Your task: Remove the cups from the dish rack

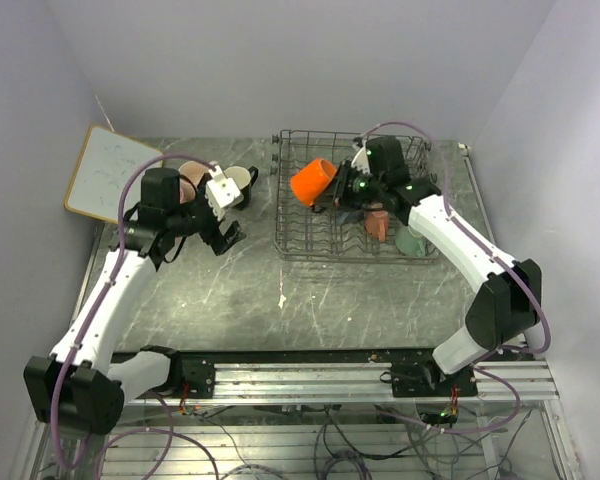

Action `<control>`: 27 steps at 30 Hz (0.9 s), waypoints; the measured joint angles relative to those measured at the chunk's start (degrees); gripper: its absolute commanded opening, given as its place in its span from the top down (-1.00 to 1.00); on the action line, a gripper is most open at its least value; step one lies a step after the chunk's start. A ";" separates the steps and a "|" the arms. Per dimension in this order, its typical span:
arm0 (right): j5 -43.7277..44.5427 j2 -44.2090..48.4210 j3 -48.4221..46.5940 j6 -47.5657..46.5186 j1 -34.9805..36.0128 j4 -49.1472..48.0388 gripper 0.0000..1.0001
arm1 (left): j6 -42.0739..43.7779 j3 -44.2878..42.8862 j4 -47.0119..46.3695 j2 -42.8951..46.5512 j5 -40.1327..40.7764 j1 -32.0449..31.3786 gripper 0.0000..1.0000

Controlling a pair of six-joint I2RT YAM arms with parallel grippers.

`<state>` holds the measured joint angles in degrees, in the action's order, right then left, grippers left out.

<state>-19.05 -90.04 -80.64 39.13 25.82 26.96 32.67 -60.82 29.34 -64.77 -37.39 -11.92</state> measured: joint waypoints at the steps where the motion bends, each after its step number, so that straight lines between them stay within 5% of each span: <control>1: -1.95 0.00 0.85 1.33 0.81 -1.44 1.00 | 0.76 1.53 -0.90 1.44 0.02 -0.37 -0.98; 12: -21.00 -0.04 13.53 20.46 10.38 -27.85 1.00 | 17.22 6.43 -2.54 13.22 2.71 -3.34 -0.98; 27: -27.56 -0.04 24.15 43.52 17.20 -60.08 1.00 | 25.31 8.50 -4.59 18.40 1.14 -3.37 -0.73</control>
<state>-46.61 -90.08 -56.49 82.65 43.03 -33.12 57.98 -52.31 24.75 -46.37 -36.25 -15.29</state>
